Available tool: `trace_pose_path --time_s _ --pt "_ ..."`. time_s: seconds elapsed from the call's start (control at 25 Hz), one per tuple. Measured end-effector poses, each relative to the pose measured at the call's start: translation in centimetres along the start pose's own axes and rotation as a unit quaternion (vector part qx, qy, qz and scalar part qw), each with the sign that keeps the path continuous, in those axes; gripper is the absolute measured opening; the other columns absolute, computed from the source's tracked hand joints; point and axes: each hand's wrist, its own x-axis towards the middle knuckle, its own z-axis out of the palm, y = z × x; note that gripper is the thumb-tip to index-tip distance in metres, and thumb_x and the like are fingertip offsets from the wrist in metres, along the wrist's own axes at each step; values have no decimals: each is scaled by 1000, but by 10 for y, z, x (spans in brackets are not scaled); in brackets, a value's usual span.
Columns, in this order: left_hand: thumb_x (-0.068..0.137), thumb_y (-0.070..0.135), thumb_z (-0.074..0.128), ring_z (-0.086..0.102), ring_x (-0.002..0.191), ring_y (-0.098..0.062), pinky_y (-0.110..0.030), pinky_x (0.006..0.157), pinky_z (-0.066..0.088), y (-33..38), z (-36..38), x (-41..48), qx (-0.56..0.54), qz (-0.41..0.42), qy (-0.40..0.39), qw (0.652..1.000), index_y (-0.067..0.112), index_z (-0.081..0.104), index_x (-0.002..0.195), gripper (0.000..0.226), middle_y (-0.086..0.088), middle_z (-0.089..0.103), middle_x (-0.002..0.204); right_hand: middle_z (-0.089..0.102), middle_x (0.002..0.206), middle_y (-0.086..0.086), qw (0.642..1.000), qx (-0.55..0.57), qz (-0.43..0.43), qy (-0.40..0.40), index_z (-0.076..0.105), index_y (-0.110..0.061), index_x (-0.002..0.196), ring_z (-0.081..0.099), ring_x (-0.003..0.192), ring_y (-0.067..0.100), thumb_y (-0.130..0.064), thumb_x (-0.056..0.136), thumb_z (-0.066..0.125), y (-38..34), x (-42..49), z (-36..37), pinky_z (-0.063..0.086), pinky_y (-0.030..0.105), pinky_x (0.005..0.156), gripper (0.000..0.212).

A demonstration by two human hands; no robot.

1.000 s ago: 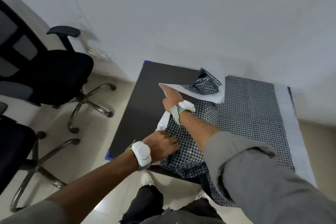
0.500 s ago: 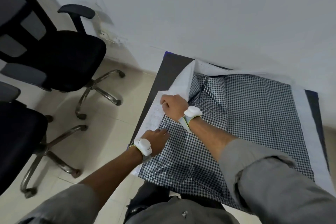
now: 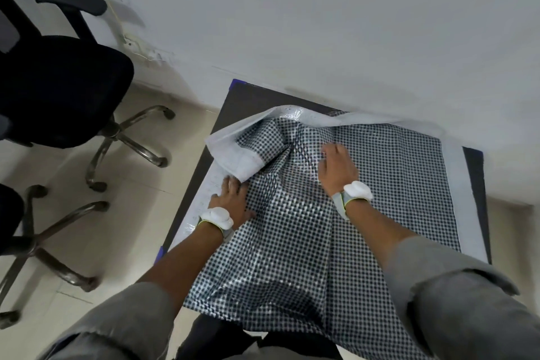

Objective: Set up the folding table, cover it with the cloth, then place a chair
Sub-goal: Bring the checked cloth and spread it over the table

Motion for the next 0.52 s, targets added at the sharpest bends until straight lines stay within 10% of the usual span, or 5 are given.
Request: trace_pose_path --time_s 0.24,0.52 --pt "97 46 55 -9 149 -47 -55 120 20 -15 -25 47 41 -94 -98 990 -1 -12 155 100 -31 -14 159 9 164 9 967 -70 64 -235 15 -17 158 12 150 33 -45 100 49 85 4 17 34 58 110 73" --pt "100 17 53 11 151 -39 -52 120 21 -6 -29 64 -33 -219 7 975 -3 0 155 79 -22 1 163 -6 167 5 967 -83 77 -229 1 -22 159 -1 152 37 -64 95 41 123 7 20 22 61 116 86"
